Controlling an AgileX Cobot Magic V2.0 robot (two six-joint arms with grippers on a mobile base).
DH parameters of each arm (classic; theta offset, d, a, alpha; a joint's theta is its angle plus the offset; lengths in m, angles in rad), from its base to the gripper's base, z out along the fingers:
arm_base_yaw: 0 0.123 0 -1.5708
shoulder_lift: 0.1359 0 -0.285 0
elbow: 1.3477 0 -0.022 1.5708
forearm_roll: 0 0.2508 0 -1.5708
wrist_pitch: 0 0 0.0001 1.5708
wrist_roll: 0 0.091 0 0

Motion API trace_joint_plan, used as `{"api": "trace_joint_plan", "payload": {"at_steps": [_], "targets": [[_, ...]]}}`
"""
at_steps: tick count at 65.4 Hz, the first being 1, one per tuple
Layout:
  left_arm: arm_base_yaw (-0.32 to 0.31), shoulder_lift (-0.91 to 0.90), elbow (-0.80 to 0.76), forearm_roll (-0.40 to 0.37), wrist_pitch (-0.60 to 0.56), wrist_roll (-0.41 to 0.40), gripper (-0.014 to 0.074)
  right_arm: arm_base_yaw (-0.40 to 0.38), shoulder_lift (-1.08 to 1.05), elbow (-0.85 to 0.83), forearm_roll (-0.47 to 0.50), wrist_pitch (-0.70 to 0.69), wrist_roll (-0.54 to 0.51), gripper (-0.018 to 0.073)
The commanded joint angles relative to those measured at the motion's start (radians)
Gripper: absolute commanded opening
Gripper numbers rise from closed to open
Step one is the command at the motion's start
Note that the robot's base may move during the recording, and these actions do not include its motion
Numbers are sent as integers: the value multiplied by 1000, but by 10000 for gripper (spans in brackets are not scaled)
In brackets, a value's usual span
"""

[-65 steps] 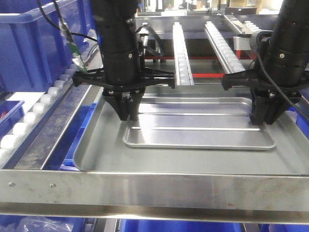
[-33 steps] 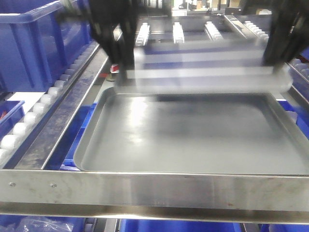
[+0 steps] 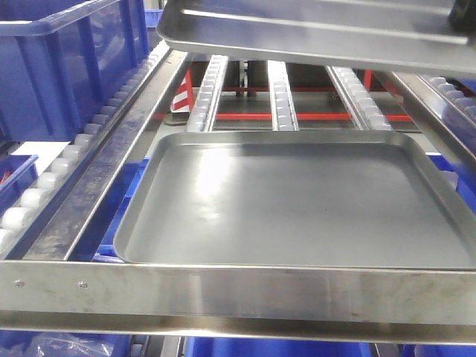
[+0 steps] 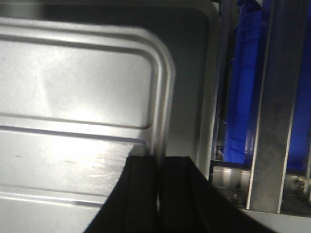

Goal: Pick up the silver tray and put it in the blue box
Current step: 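Close both grippers on the tray rims and lift it up, then hold the lifted silver tray level with both grippers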

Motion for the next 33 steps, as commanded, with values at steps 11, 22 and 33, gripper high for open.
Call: {"api": "trace_joint_plan", "payload": {"at_steps": [11, 22, 33], "targets": [[-2, -23, -31, 30, 25, 6, -97, 77, -35, -50, -192, -16, 86, 59], [-2, -23, -31, 35, 11, 6, -98, 77, -35, -50, -192, -20, 86, 59], [-2, -23, -31, 51, 11, 6, -98, 77, -35, -50, -194, -17, 86, 59]]}}
